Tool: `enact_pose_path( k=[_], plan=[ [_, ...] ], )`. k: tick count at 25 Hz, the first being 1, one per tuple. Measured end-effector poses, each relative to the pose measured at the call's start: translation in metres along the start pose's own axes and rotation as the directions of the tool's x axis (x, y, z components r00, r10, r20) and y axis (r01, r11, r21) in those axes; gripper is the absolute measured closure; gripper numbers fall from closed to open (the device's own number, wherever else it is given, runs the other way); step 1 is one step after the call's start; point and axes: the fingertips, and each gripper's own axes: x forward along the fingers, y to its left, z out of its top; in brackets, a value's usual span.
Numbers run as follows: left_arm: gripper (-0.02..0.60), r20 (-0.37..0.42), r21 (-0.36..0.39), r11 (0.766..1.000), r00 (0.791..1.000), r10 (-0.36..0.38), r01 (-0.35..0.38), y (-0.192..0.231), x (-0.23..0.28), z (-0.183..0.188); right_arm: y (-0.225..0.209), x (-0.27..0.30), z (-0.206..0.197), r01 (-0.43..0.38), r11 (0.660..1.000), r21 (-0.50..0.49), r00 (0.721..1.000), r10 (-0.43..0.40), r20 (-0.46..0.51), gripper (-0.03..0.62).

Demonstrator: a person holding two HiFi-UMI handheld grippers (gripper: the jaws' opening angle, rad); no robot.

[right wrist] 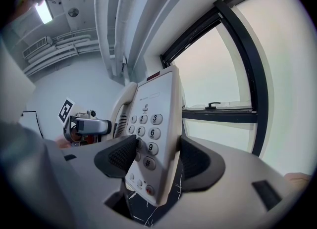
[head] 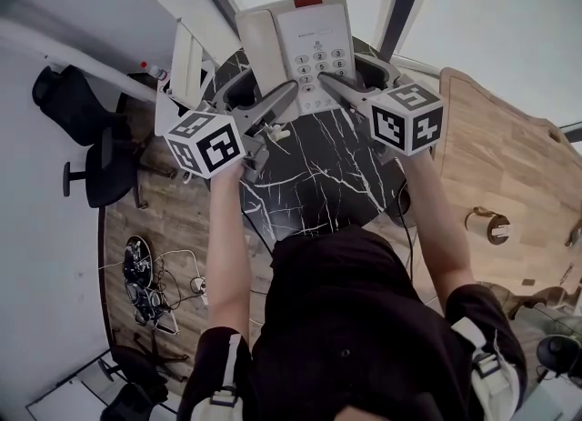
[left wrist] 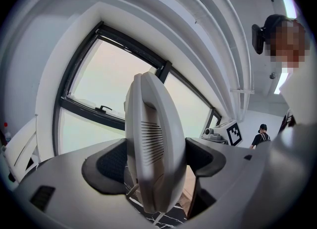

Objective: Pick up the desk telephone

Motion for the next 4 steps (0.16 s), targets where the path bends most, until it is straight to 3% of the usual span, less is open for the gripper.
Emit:
enact_pose_path(
  k=[4],
  plan=[
    [0.198, -0.004, 0.003, 1.0, 1.0, 0.001, -0.001, 0.0009, 0.0001, 0.0002, -0.0006, 0.0007, -0.0002, 0.0, 1.0, 0.002, 1.0, 0.0, 0.003, 0.301]
  ],
)
